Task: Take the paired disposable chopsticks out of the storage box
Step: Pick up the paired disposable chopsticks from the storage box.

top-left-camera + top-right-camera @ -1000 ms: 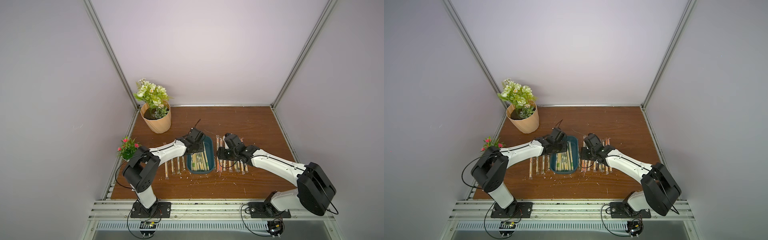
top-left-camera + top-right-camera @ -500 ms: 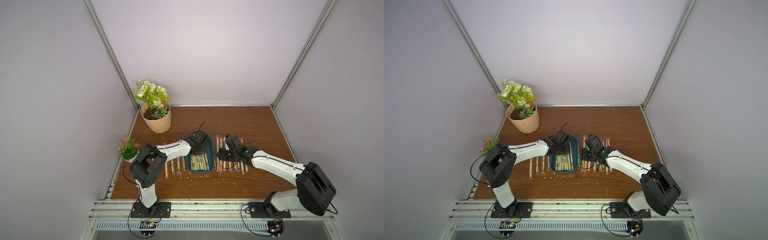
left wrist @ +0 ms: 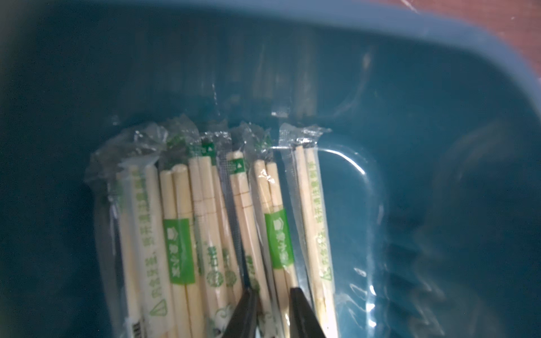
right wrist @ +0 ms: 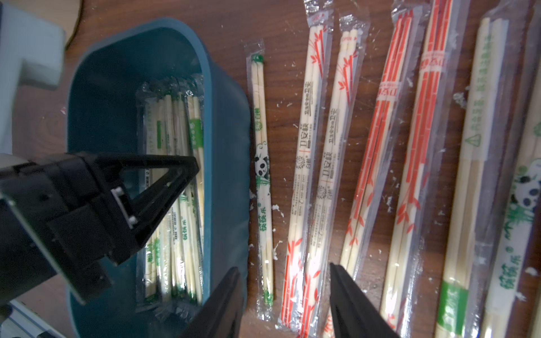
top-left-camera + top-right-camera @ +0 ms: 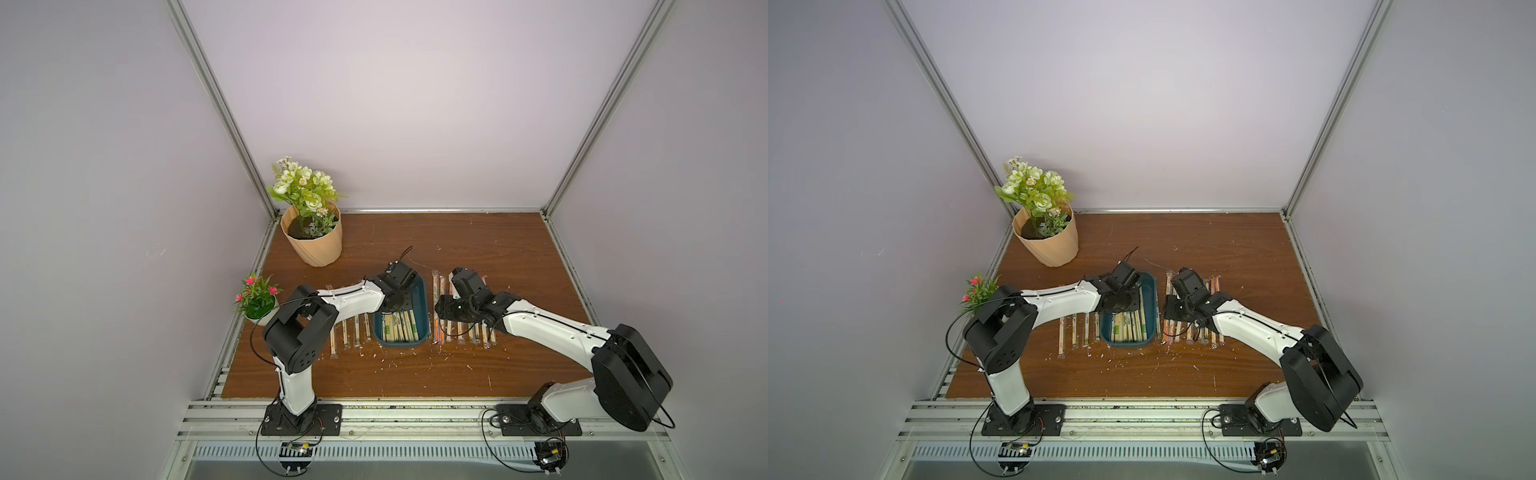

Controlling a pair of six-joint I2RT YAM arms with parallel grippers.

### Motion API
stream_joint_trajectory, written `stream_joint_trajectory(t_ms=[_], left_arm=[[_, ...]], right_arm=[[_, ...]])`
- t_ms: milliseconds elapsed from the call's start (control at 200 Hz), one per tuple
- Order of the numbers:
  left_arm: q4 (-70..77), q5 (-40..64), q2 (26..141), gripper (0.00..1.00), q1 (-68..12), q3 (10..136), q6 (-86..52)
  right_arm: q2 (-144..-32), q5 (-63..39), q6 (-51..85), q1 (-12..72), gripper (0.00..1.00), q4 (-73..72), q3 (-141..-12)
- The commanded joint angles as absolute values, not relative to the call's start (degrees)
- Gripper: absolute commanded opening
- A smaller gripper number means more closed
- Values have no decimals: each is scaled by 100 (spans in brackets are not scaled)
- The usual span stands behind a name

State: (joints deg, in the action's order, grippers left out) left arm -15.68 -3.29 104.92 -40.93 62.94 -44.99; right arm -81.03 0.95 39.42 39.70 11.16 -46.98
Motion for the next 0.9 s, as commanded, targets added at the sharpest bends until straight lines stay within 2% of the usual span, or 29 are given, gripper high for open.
stream_joint_trajectory(t_ms=[0,70,440,666,896], left_arm=[[-1766,-453,10610,21,-4166,6381,-4469],[-1841,-500,10643,16,-4175,6411,-4457],[-2125,-721,10724,14,-4253,6531,-4439],[-2065,-668,10575,1,-4280,6615,-4392],[-2101,-679,10403,1,-4280,6842,-4251]], right_arm=[[-8020,32,3920,3944,53,1073,-4706],[-8011,44,3920,3928,53,1081,-4698],[-8028,21,3889,3894,53,1099,-4729],[-8029,14,3863,3894,53,1116,-4755],[-8034,13,3856,3891,53,1149,-4798]])
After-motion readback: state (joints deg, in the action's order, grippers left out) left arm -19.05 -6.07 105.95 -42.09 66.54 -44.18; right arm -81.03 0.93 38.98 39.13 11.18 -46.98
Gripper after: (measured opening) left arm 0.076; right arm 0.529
